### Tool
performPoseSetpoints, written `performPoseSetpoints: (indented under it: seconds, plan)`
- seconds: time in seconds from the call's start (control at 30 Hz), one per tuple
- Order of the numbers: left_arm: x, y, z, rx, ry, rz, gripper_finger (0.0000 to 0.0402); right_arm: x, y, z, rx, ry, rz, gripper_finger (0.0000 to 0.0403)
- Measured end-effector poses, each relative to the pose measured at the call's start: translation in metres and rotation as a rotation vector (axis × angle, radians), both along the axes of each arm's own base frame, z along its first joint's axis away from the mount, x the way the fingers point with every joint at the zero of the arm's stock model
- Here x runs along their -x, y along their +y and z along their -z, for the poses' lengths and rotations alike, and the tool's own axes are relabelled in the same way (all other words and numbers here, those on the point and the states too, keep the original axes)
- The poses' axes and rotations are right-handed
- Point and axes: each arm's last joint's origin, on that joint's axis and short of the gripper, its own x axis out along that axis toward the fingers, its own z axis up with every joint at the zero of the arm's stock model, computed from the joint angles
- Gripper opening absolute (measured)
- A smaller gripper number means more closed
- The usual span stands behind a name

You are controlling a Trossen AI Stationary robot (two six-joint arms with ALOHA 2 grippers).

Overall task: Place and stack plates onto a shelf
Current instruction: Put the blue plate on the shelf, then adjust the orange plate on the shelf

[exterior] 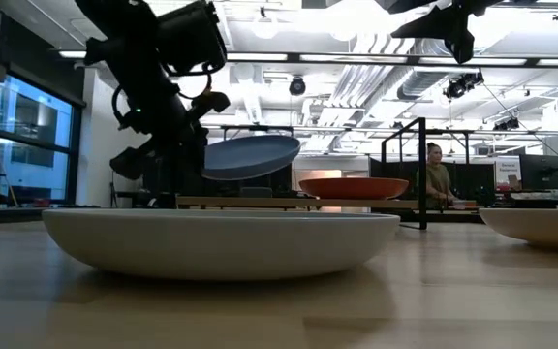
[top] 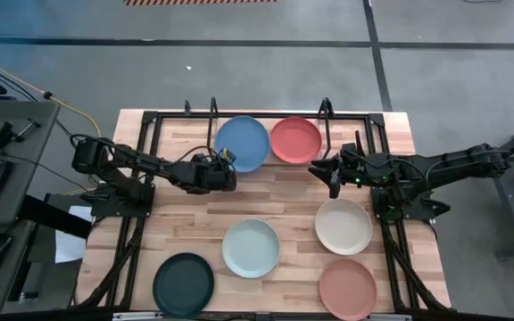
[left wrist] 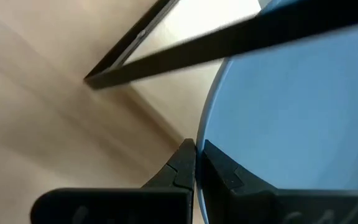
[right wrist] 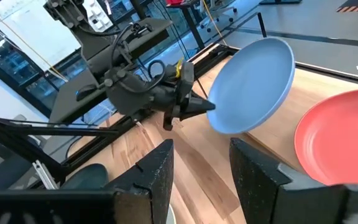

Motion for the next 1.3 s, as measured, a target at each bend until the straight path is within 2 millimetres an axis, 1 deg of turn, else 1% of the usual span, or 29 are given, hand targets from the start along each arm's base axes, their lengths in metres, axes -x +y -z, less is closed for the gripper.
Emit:
performPoseSetpoints:
  seconds: [0.17, 0.3, 0.53, 0.63, 0.8, 1.13, 1.3]
  plan:
    - [0.001, 0.014, 0.0, -0.005, 0.013, -0.036, 0.0001, 0.0, 0.0, 0.0, -0.001, -0.001, 0.0, 0.0138]
    - [0.002, 0.023, 0.0, 0.007, 0.041, -0.026, 0.0001, 0.0, 0.0, 0.0, -0.001, 0.0, 0.0, 0.0138]
    - [0.002, 0.03, 0.0, 0.004, 0.048, -0.03, 0.0001, 0.0, 0.0, 0.0, -0.001, -0.001, 0.001, 0.0138]
    - [0.001, 0.033, -0.001, -0.008, 0.068, 0.001, 0.0006, 0.0, 0.0, 0.0, 0.0, 0.0, 0.0, 0.0138]
    - [-0.001, 0.036, -0.001, -0.016, 0.113, 0.084, 0.0033, 0.0, 0.0, 0.0, 0.002, 0.0, 0.003, 0.0138]
    - [-0.002, 0.038, -0.002, -0.039, 0.137, 0.109, 0.009, 0.0, 0.0, 0.0, -0.001, -0.001, 0.004, 0.0138]
    - [-0.001, 0.037, -0.011, -0.024, 0.097, 0.148, 0.0108, 0.0, 0.0, -0.001, -0.023, -0.013, 0.009, 0.0138]
